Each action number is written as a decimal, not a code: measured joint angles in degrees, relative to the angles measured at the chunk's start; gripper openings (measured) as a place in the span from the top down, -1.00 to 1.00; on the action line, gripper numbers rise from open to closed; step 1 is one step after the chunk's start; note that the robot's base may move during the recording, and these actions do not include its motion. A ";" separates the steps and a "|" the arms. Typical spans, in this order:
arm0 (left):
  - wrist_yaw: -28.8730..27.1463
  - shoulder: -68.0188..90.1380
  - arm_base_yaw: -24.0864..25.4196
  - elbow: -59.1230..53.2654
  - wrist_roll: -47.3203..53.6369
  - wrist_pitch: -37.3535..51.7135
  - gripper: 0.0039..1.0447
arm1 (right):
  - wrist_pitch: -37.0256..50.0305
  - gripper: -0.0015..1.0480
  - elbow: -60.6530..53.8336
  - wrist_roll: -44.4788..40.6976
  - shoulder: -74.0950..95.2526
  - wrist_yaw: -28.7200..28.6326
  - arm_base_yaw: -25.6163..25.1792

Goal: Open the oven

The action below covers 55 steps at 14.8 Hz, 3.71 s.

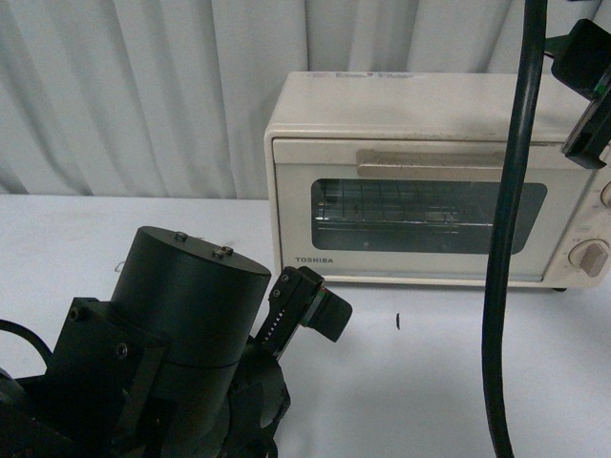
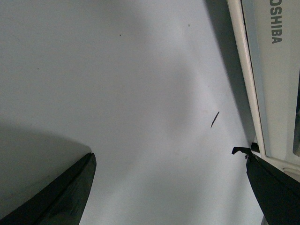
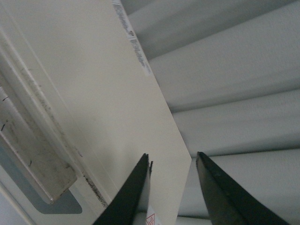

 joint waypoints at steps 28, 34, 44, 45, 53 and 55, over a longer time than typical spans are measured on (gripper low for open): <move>0.04 0.00 0.00 0.00 -0.02 0.00 -0.88 | -10.69 0.96 6.25 -6.60 12.76 -7.30 0.85; 0.04 0.00 0.00 0.00 -0.02 0.00 -0.88 | -38.12 0.96 2.45 -2.60 5.25 -15.08 0.35; 0.00 0.00 0.00 -0.04 0.17 0.00 -0.87 | -43.82 0.84 11.45 -2.54 -4.13 -18.58 -3.19; 0.02 0.00 0.00 -0.04 0.17 0.00 -0.87 | -43.32 0.67 12.11 -2.54 -5.07 -18.75 -3.32; 0.04 0.00 -0.20 -0.04 0.17 0.02 -0.87 | 8.52 0.12 -15.52 39.82 -16.52 5.66 -4.52; -0.20 0.00 -0.22 -0.04 0.20 0.00 -0.87 | 16.20 0.53 -23.28 54.07 -20.98 5.07 -6.25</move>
